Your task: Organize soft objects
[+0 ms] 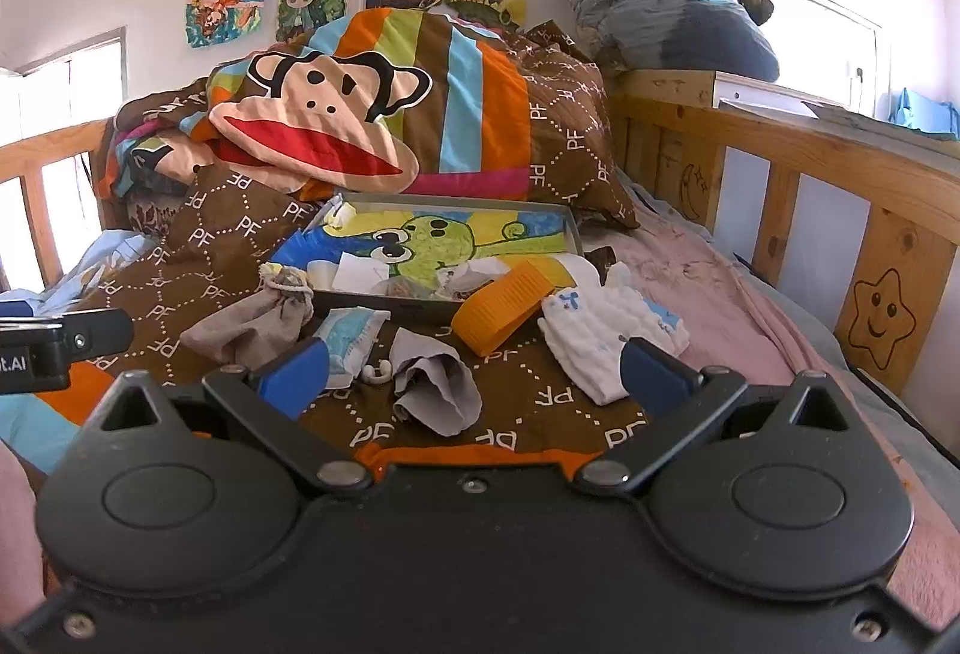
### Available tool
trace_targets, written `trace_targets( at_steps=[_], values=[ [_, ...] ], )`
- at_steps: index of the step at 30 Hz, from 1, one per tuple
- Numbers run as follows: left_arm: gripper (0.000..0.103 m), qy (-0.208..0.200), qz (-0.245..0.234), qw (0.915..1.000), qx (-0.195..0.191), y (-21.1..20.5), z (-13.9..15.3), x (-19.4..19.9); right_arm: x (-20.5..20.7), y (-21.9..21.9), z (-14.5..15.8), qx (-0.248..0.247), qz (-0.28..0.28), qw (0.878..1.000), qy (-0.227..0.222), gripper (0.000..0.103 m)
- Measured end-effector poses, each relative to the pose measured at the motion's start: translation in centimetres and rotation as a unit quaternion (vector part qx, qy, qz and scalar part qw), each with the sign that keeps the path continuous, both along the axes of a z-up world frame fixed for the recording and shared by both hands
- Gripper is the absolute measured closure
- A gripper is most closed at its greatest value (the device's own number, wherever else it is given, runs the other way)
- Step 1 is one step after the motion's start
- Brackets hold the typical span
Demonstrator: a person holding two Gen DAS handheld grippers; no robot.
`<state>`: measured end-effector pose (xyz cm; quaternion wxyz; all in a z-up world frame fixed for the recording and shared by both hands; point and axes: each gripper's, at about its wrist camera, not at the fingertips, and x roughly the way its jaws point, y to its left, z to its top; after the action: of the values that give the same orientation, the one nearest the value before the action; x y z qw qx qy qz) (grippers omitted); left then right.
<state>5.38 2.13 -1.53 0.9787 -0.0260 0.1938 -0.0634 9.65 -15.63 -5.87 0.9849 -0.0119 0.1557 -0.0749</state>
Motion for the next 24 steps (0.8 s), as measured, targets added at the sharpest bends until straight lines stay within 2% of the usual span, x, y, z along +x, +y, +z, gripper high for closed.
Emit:
trace_targets(
  at_steps=[14,24],
  values=[
    [0.001,0.007,-0.01,0.9999,0.007,-0.5,-0.4,-0.1,1.2,0.3,-0.4,-0.007,-0.02,0.999,0.031,0.0],
    [0.001,0.029,-0.014,0.9993,-0.017,-0.1,-0.4,1.1,2.5,0.4,-0.7,0.0,-0.028,0.997,0.065,0.0]
  ],
)
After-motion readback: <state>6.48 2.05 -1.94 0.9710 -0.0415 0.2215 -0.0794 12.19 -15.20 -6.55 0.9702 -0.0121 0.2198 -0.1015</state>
